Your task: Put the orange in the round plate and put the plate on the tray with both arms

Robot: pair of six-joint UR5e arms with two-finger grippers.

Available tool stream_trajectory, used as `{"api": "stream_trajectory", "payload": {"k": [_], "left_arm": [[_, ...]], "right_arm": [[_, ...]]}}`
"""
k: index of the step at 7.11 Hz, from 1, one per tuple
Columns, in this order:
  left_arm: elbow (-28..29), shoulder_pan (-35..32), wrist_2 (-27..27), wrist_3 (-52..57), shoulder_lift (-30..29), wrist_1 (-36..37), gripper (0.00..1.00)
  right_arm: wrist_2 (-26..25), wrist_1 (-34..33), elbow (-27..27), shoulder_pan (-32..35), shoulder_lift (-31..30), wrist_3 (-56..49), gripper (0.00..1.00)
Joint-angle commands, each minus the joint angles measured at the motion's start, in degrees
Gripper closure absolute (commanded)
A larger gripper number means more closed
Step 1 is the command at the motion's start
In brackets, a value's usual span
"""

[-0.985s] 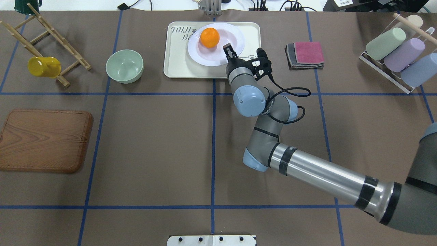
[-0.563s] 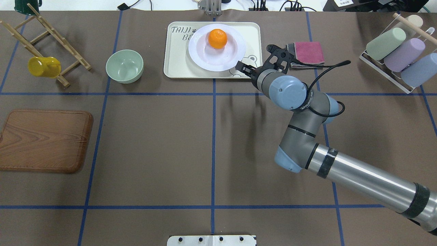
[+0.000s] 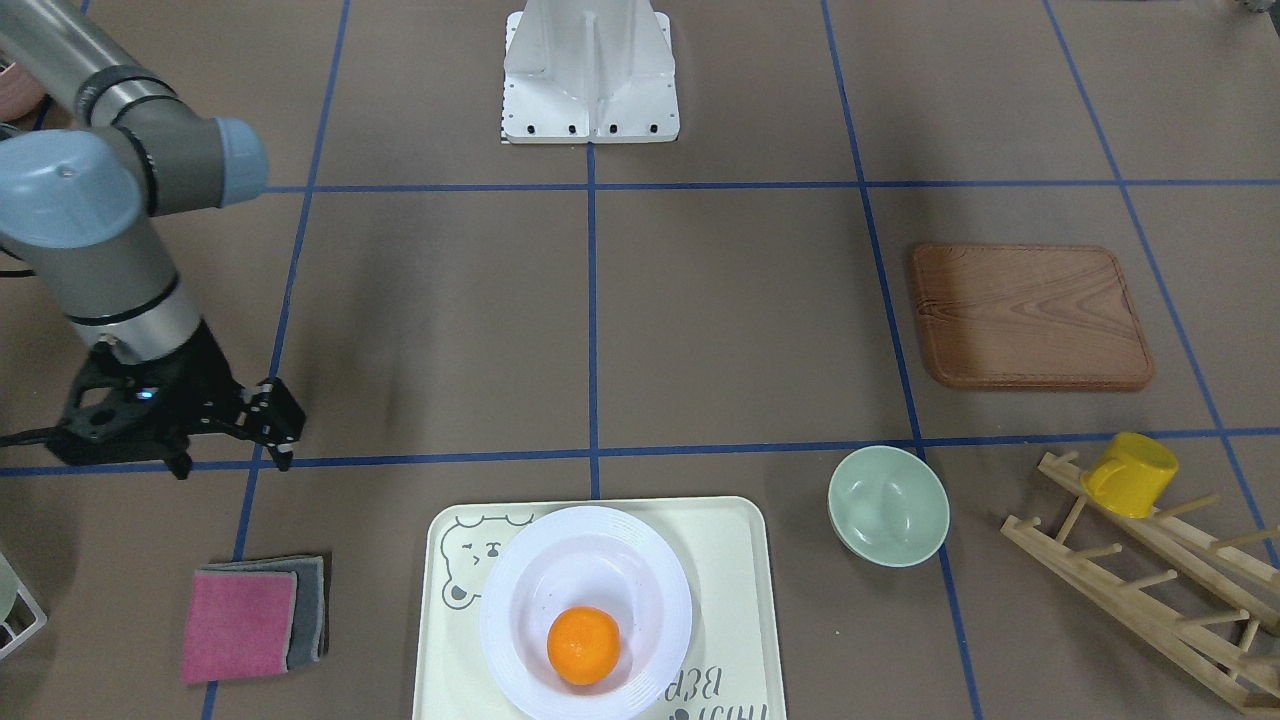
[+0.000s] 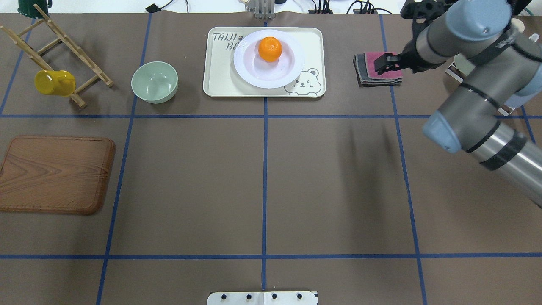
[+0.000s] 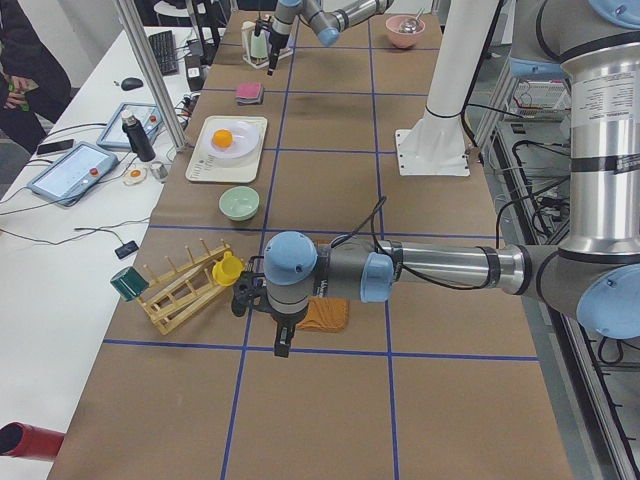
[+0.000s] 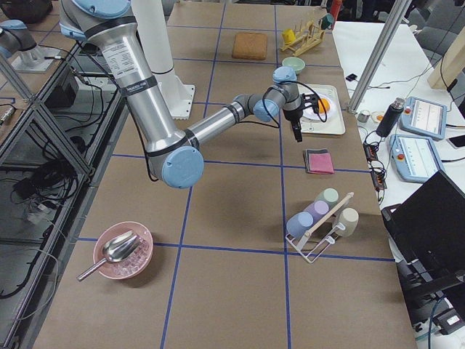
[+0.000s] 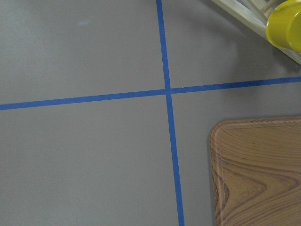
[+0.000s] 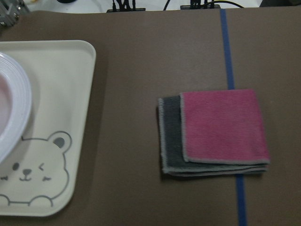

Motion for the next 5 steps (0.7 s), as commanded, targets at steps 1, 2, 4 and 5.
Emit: {"api": "stream_trajectory", "payload": {"k": [1, 2, 4, 5], "left_arm": [[-1.7, 0.0, -0.1, 0.4, 3.4, -0.1, 0.01], [-2.2, -0.1, 0.5, 0.6, 3.6, -0.1, 0.01], [-4.0, -0.1, 0.6, 0.6, 5.6, -0.1, 0.01], [-3.9, 0.0, 0.6, 0.6, 5.5, 0.0, 0.01]], "right_arm": [[11.8, -10.5, 2.8, 13.8, -5.8, -24.5, 0.00], [13.0, -12.9, 3.7, 18.2, -10.1, -33.4, 0.00], [18.0, -14.6, 4.0, 28.2, -18.6, -42.8, 0.00], [18.2, -14.4, 6.2, 30.4, -23.7, -43.5, 0.00]]}}
